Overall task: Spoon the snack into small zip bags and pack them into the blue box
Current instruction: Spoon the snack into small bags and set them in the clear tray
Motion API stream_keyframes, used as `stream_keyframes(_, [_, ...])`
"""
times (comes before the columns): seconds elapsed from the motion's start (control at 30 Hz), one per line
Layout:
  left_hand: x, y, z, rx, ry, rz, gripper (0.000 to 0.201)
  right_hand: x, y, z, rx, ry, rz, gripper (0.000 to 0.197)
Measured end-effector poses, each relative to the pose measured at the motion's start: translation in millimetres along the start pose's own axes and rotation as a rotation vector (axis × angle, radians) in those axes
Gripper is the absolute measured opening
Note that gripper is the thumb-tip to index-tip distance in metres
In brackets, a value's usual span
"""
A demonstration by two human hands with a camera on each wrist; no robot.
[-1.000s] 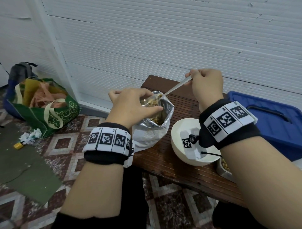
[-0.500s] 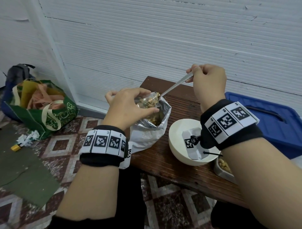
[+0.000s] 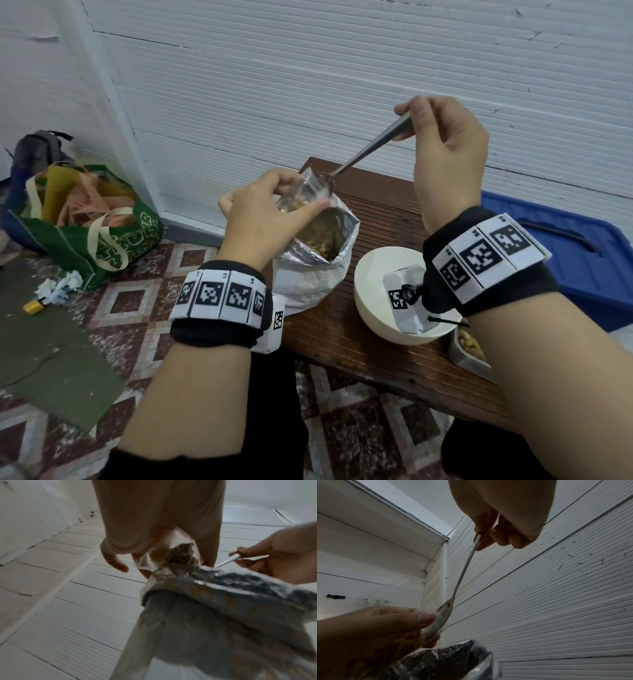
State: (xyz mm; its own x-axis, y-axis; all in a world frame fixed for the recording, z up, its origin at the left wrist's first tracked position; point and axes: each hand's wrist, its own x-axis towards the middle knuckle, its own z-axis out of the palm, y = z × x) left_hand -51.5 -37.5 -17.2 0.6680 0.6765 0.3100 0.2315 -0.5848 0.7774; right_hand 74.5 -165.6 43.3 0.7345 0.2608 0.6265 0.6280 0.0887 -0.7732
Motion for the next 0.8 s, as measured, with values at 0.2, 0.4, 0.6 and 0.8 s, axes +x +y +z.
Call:
stream_keyframes(0.2, [4, -19, -4, -0.104, 0.008, -0.048, 0.043, 1, 1, -7, 0.019, 0.204, -0.03, 0.022])
stream_keyframes(0.4, [1, -16, -6, -0.101, -0.078, -0.067, 0.033, -20, 12, -4, -0.207, 0.003, -0.004, 0.021])
stream_keyframes(0.6, [0, -15, -8, -0.084, -0.086, -0.073, 0.037, -56, 30, 9, -0.456, -0.33, -0.211, 0.021])
stream_keyframes(0.8, [0, -15, -7, -0.1, -0.09, -0.085, 0.038, -63, 36, 10, -0.488, -0.36, -0.018, 0.021])
